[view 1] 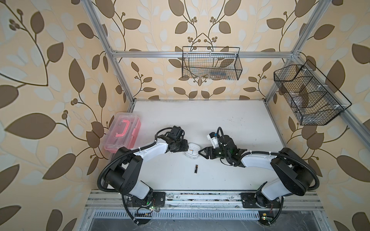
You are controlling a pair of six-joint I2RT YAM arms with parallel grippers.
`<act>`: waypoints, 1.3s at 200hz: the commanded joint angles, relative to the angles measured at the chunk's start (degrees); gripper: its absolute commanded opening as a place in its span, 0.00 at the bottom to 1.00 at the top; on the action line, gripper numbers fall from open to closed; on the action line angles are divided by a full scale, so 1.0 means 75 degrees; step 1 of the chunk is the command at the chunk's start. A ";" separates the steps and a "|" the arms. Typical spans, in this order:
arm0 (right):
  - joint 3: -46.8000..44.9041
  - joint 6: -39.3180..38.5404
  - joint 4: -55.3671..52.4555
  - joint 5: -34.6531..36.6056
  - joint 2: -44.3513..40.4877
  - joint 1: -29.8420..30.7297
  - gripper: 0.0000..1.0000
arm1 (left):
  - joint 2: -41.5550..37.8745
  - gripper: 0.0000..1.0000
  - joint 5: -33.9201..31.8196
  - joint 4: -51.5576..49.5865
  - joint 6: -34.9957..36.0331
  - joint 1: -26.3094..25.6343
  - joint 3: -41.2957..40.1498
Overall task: Insert the battery into the alarm
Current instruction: Adjust the alarm at the center of the board.
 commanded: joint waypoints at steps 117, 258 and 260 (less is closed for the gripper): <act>0.0368 0.0697 0.0586 -0.0564 0.1020 -0.0018 0.71 | 0.0289 0.20 0.0128 0.0919 -0.0735 -0.0105 -0.0076; 0.0781 0.1466 0.1512 -0.0748 0.1574 -0.0385 0.77 | 0.0664 0.07 0.0444 0.1618 -0.1202 -0.0095 -0.0352; 0.0815 0.1482 0.1510 -0.0747 0.1610 -0.0394 0.77 | 0.0661 0.07 0.0444 0.1621 -0.1206 -0.0095 -0.0352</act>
